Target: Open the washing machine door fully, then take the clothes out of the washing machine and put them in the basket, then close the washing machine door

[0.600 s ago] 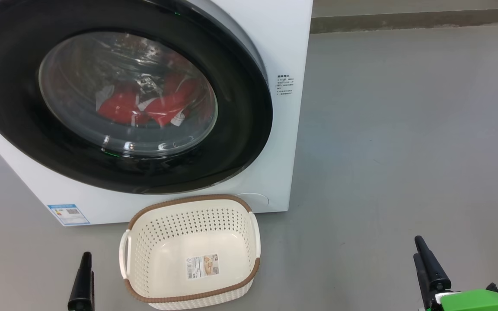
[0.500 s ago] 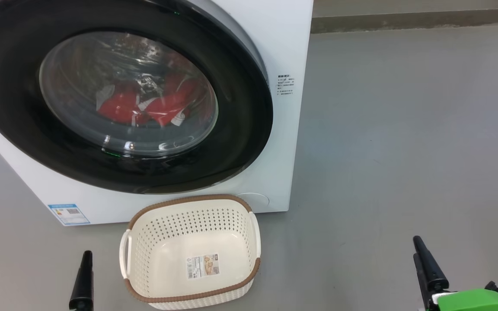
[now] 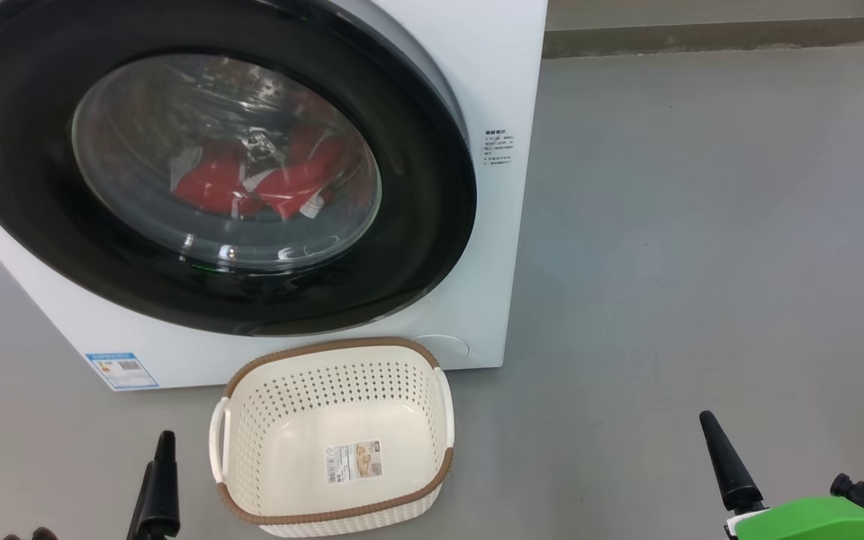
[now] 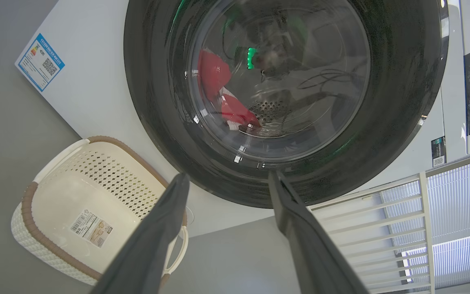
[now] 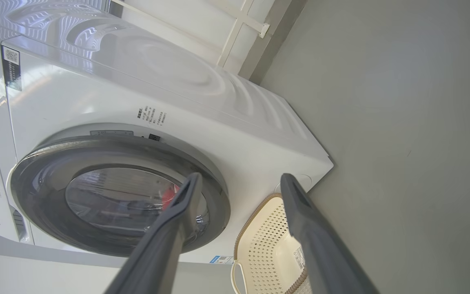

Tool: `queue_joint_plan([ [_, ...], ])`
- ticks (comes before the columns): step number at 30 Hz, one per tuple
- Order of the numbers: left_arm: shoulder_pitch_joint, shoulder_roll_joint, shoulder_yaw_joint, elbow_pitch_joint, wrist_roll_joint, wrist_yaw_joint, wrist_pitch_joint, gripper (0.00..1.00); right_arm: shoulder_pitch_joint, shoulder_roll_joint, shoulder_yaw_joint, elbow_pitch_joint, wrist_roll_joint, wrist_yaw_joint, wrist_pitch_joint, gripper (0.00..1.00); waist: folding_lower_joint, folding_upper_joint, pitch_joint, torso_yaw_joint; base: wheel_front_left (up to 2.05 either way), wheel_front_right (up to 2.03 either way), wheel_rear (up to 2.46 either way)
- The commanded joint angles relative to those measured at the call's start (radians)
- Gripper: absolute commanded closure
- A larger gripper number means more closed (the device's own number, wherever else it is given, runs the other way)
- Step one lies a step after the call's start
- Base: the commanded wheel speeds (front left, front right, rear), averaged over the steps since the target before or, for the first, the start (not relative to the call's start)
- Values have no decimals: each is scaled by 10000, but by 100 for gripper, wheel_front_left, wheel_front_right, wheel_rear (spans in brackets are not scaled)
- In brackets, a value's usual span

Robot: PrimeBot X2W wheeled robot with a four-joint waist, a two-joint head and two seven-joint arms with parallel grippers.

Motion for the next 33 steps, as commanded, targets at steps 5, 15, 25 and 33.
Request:
queue_joint_plan([
  [5,-51,231,24,-431,1091,98,-277,0,-361,-176,206,-244,-852,-4,-297,0,-1,-1,6,10,0,0,0],
  [15,19,253,-97,-606,2321,193,-544,0,-410,-296,410,-276,-1899,-5,-561,0,-1,-1,26,29,0,0,0],
  [25,85,278,-213,-740,3552,282,-840,0,-455,-441,657,-364,-2969,-6,-852,0,-1,-1,14,67,0,0,0],
  [33,165,298,-315,-812,4492,315,-1077,0,-523,-619,1077,-368,-3881,-7,-1087,0,-1,-1,-8,70,0,0,0],
])
